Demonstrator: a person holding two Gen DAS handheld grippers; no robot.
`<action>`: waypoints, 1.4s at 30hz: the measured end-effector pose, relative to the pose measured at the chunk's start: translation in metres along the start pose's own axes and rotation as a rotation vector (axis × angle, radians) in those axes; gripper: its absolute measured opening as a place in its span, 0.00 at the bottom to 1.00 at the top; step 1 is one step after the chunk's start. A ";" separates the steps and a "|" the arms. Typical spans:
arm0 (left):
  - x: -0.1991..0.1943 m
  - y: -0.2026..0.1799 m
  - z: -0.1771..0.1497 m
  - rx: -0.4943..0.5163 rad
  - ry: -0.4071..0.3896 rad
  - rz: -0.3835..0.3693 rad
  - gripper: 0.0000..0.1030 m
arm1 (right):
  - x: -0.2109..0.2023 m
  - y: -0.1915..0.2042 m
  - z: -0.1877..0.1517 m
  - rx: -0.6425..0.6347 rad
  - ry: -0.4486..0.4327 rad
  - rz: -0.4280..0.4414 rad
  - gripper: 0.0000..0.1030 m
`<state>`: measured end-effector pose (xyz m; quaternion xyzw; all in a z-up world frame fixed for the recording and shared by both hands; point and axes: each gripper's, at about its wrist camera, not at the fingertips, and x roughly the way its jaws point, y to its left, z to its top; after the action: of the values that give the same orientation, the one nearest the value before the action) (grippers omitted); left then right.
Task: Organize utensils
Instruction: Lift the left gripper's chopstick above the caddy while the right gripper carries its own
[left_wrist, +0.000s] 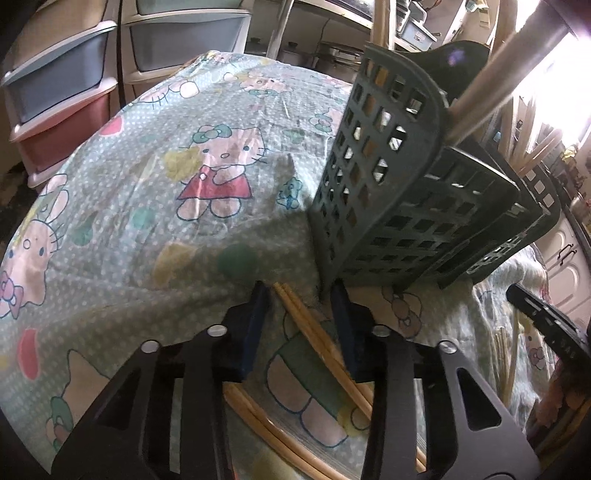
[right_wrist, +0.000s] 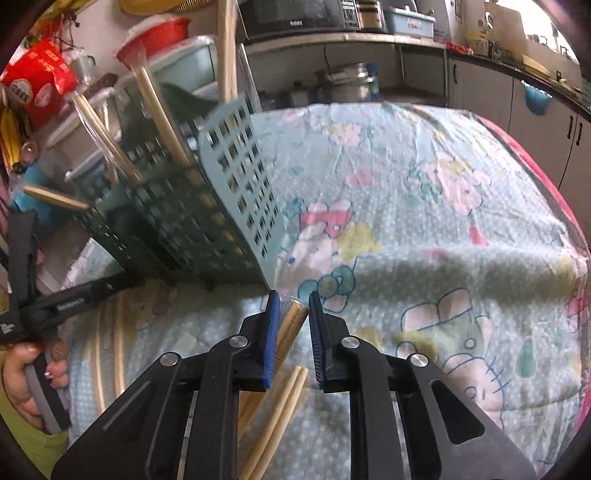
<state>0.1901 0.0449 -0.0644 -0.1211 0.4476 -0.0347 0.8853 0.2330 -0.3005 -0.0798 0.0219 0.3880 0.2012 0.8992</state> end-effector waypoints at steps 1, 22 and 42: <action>-0.001 -0.001 -0.001 0.000 0.001 -0.012 0.20 | -0.004 0.002 0.000 0.000 -0.007 0.004 0.15; -0.052 -0.014 -0.005 -0.031 -0.056 -0.175 0.05 | -0.067 0.022 0.010 0.013 -0.152 0.102 0.13; -0.124 -0.078 0.020 0.120 -0.224 -0.306 0.02 | -0.128 0.033 0.020 0.008 -0.311 0.162 0.11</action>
<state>0.1356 -0.0056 0.0629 -0.1377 0.3197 -0.1819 0.9196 0.1566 -0.3166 0.0291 0.0875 0.2423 0.2654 0.9291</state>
